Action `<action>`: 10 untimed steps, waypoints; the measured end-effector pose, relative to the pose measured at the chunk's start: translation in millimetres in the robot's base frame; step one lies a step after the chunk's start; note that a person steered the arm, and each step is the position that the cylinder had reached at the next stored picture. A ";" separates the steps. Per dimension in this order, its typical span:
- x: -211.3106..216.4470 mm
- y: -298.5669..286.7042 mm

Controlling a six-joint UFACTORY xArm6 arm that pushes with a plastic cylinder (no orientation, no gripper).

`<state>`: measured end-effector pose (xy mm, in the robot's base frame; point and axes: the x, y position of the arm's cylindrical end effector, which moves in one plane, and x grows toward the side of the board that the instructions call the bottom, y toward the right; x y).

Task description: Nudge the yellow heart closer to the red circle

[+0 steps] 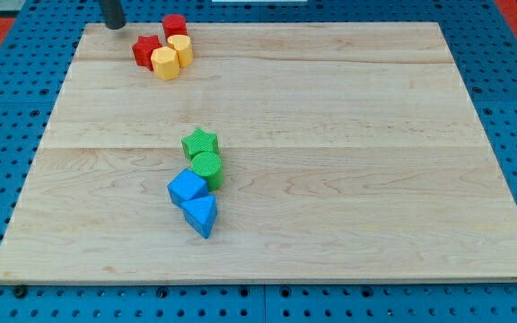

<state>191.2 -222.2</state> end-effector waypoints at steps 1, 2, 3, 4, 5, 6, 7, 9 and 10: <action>1.0 36.5; 1.4 80.6; 26.9 116.5; 41.9 130.3; 42.4 127.8; 25.2 122.3; 0.4 87.6; 76.3 51.4; 109.1 90.8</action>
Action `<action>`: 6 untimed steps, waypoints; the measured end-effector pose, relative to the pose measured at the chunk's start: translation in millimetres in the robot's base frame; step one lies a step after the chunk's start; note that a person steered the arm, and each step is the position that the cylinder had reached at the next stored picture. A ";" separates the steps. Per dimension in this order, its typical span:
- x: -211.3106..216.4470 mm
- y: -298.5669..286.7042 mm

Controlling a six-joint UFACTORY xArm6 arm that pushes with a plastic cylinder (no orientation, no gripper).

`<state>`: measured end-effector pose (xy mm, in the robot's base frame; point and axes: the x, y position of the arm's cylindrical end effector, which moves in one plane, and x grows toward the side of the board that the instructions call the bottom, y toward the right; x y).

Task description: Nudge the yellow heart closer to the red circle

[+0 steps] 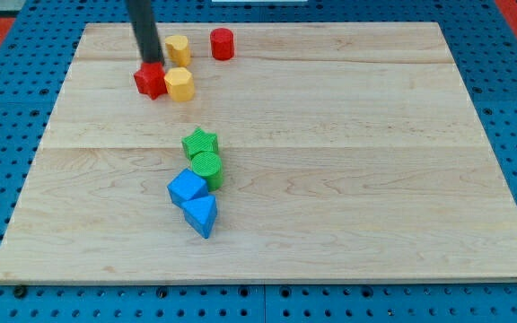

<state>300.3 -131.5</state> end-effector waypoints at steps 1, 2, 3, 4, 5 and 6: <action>-12.8 2.9; -40.7 -67.0; -47.6 -15.5; -24.9 33.8; -22.9 18.0; -25.7 18.0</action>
